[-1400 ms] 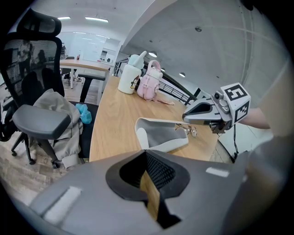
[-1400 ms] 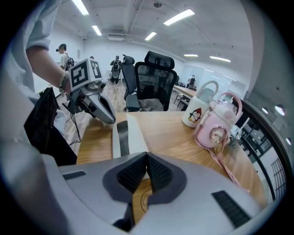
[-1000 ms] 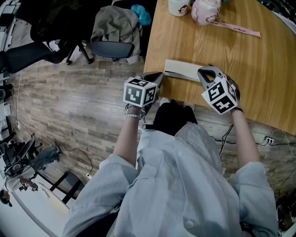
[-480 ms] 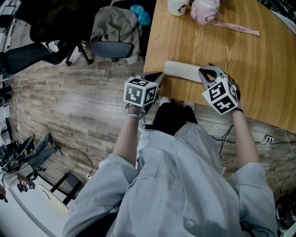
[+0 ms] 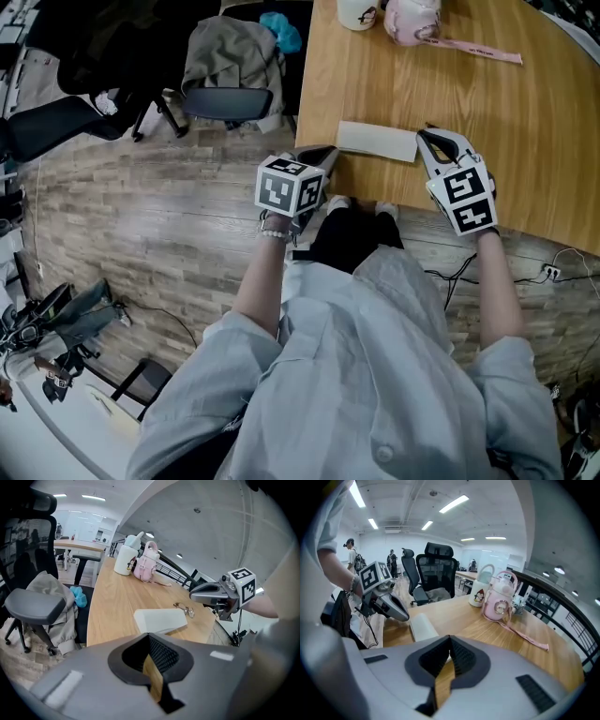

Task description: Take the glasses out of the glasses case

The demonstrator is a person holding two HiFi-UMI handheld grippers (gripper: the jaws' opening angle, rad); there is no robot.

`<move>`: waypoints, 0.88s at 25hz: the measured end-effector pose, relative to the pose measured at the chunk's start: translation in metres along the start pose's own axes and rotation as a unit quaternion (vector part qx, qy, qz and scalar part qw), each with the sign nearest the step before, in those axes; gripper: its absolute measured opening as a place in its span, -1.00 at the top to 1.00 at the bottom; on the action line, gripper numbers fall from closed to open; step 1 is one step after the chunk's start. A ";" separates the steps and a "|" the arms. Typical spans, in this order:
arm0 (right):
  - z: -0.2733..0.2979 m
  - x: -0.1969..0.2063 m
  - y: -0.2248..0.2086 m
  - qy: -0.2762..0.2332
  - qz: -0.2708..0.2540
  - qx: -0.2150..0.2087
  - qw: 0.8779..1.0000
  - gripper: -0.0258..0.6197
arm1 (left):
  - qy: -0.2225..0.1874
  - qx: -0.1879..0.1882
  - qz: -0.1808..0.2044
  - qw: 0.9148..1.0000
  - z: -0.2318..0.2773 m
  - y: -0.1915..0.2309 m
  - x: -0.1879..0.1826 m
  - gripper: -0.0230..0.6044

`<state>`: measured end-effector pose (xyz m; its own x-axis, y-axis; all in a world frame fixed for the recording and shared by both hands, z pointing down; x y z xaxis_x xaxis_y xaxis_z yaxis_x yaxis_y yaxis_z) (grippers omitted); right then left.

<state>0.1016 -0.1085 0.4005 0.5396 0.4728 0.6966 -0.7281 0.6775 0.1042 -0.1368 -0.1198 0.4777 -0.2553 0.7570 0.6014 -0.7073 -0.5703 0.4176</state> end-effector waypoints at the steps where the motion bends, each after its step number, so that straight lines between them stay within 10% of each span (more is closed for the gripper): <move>1: -0.003 -0.001 0.000 -0.005 0.009 0.007 1.000 0.92 | 0.000 0.003 0.001 1.000 0.000 0.000 0.000 0.92; 22: -0.119 -0.018 0.018 -0.156 0.156 0.155 0.963 0.92 | -0.079 0.073 0.002 0.994 -0.040 -0.042 -0.036 0.92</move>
<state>0.1290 -0.0378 0.3048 0.1552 0.4004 0.9031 -0.9518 0.3055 0.0281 -0.1244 -0.1107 0.4115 -0.1432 0.7023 0.6973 -0.6001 -0.6219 0.5031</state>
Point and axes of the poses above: the fingertips, and each gripper's own axes: z forward along the fingers, y to its left, x out of its underside, the point moved 9 cm from there along -z, backward along the fingers, and after that the axes turned 2 degrees about -x, right-handed, at the moved point
